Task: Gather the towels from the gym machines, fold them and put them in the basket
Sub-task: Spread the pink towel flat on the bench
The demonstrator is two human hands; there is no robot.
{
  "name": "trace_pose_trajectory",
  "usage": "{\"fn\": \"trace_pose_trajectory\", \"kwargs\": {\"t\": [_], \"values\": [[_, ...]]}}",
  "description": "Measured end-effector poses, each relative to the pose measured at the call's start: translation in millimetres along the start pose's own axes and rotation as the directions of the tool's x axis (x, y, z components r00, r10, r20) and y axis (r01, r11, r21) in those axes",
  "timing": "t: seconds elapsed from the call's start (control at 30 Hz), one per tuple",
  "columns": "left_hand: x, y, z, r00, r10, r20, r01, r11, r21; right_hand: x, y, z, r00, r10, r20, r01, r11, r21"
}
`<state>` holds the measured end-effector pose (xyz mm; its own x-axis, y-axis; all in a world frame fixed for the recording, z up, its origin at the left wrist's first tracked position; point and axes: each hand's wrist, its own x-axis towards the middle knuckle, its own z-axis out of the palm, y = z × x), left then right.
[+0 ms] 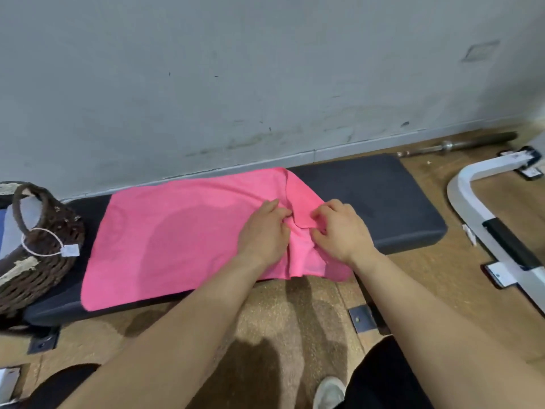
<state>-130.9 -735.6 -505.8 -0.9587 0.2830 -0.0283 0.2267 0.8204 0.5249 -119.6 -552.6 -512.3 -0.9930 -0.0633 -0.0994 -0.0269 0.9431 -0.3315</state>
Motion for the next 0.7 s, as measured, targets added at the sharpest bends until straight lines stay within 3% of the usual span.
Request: {"fn": "trace_pose_trajectory", "kwargs": {"t": [0.1,0.2,0.3,0.47,0.6,0.7], "values": [[3,9,4,0.997,0.032,-0.077,-0.036,0.998,-0.058,1,6,-4,0.996,0.019,-0.089,-0.008,0.993,0.114],[15,11,7,0.989,-0.021,-0.143,0.008,0.995,-0.095,7,18,-22,0.981,0.122,-0.152,-0.064,0.937,0.343],[28,10,14,0.996,-0.013,-0.087,0.017,0.999,0.047,21,36,-47,0.956,0.24,-0.168,-0.132,0.864,0.485],[51,20,16,0.989,0.063,-0.133,-0.017,0.948,0.318,71,64,-68,0.922,0.336,-0.194,-0.223,0.868,0.443],[88,27,28,0.951,0.276,-0.14,-0.246,0.949,0.199,107,72,-65,0.9,0.383,-0.211,-0.283,0.878,0.386],[121,27,34,0.955,0.293,0.043,-0.296,0.941,0.162,91,64,-45,0.896,0.355,-0.265,-0.283,0.919,0.276]]}}
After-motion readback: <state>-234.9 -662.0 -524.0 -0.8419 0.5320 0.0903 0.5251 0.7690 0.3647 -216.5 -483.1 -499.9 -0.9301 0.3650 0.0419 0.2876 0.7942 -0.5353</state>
